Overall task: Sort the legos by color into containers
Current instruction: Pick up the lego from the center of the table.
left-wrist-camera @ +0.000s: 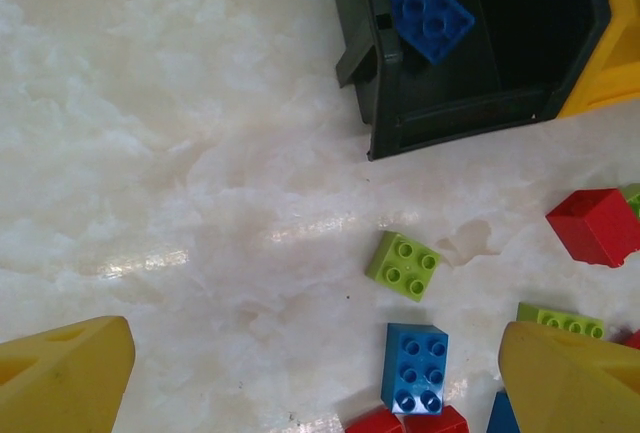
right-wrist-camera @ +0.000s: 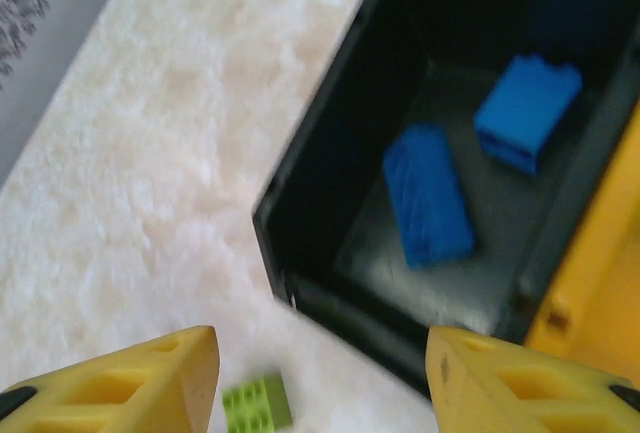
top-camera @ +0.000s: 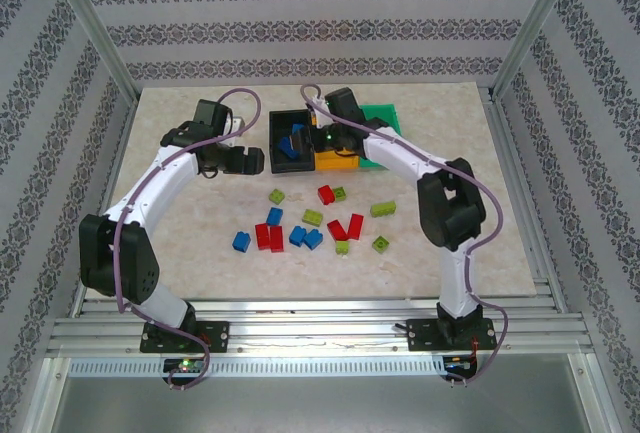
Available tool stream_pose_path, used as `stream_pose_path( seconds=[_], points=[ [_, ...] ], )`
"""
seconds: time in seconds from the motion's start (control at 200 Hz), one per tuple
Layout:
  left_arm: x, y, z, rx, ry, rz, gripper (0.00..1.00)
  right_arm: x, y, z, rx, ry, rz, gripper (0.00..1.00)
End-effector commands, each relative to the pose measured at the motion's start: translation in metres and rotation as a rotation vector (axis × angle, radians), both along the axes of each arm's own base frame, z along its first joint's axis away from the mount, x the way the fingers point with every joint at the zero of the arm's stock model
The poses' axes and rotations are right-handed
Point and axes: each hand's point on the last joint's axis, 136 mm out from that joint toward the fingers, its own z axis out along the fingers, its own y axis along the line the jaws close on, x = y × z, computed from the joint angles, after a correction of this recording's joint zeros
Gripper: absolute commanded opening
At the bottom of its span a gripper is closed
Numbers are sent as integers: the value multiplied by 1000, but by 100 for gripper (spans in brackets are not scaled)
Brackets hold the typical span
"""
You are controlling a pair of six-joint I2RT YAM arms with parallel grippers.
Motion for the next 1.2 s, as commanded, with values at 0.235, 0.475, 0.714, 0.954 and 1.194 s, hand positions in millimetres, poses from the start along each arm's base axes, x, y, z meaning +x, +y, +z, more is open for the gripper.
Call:
stream_pose_path(
  seconds=[0.235,0.475,0.714,0.954,1.194],
  points=[
    [-38,-43,-41,243,200,-312,89,-73,-70,-6,-137,-81,0,58],
    [-62,-73,-83,300,335,-412,83,-85,-107,-27,-93,-110,-112,57],
    [-75,-78,-117,306,461,-424,79,-86,-133,-22,-94,-174,-208,57],
    [-77,-73,-134,342,503,-417,73,-86,-128,-25,-61,-153,-193,57],
    [-79,-77,-145,308,531,-410,54,-86,-125,-27,-53,-146,-182,57]
  ],
)
